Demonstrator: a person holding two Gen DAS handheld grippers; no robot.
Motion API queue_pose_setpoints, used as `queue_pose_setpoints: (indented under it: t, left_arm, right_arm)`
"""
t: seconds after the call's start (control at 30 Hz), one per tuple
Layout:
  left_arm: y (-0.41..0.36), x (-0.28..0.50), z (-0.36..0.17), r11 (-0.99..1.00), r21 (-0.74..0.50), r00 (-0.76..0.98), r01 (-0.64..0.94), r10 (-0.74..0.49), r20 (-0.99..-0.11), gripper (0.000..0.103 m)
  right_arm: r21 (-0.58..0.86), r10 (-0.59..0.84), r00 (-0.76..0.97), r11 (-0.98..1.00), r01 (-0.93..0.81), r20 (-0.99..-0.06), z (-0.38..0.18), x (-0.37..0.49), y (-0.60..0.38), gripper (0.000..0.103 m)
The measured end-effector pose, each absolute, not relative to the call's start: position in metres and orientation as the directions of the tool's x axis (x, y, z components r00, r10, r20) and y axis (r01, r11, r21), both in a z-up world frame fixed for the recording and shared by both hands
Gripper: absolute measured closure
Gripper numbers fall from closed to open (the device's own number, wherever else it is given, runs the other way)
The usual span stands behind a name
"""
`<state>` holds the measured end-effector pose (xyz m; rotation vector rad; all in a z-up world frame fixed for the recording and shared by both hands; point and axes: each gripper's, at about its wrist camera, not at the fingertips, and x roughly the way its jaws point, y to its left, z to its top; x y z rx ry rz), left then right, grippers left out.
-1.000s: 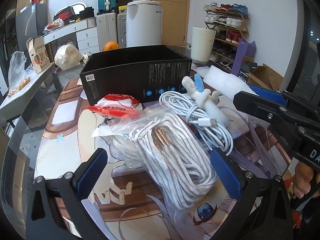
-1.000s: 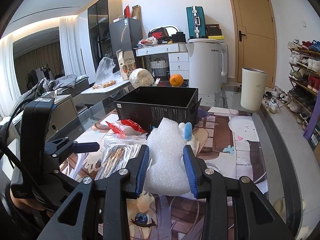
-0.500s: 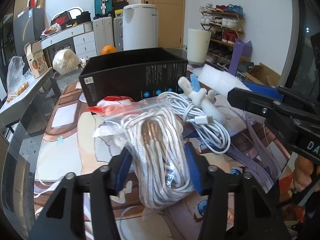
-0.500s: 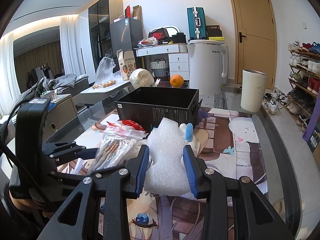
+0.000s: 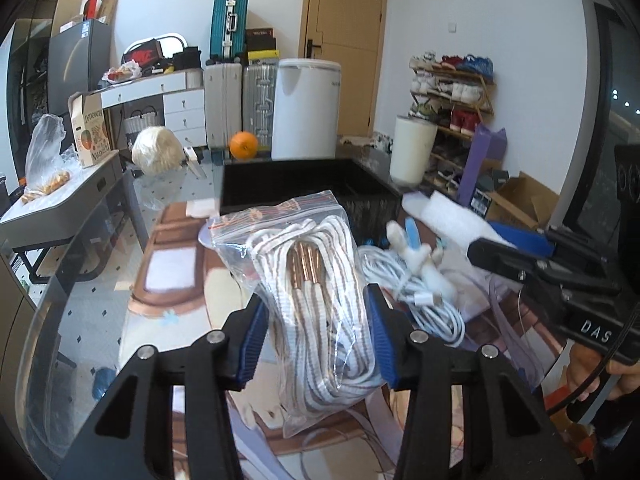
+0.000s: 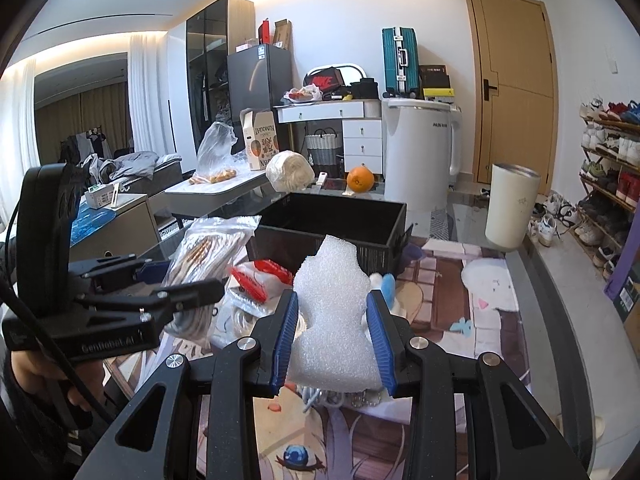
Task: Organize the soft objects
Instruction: 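Lower the foam and cable bag into the black box with both grippers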
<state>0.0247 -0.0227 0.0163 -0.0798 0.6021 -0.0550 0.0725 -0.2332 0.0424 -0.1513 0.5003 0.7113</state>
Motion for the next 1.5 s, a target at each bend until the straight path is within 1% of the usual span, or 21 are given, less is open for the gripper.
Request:
queue_pose_setpoints:
  t: [0.23, 0.47, 0.77, 1.13, 1.33, 1.5]
  left_arm:
    - [-0.008, 0.034, 0.033, 0.995, -0.1, 0.846, 0.023, -0.073, -0.528, 0.057]
    - [-0.003, 0.051, 0.055, 0.995, -0.089, 0.863, 0.051, -0.089, -0.498, 0.057]
    - [0.004, 0.076, 0.065, 0.993, -0.089, 0.864, 0.077, -0.111, -0.49, 0.057]
    - [0.017, 0.112, 0.061, 0.994, -0.089, 0.85, 0.069, -0.105, -0.517, 0.057]
    - [0.022, 0.13, 0.056, 0.992, -0.111, 0.842, 0.059, -0.109, -0.528, 0.057]
    - [0.023, 0.146, 0.051, 0.994, -0.1, 0.826, 0.048, -0.096, -0.556, 0.057]
  right_arm:
    - [0.017, 0.598, 0.638, 0.736, -0.677, -0.485, 0.057, 0.086, -0.221, 0.067]
    - [0.02, 0.606, 0.629, 0.727, -0.686, -0.488, 0.07, 0.107, -0.211, 0.067]
    - [-0.012, 0.601, 0.619, 0.713, -0.701, -0.505, 0.081, 0.139, -0.193, 0.067]
    - [-0.039, 0.578, 0.592, 0.696, -0.717, -0.561, 0.075, 0.18, -0.169, 0.067]
    - [-0.057, 0.565, 0.565, 0.674, -0.736, -0.601, 0.066, 0.203, -0.152, 0.067]
    - [-0.082, 0.547, 0.539, 0.65, -0.756, -0.64, 0.059, 0.22, -0.142, 0.067]
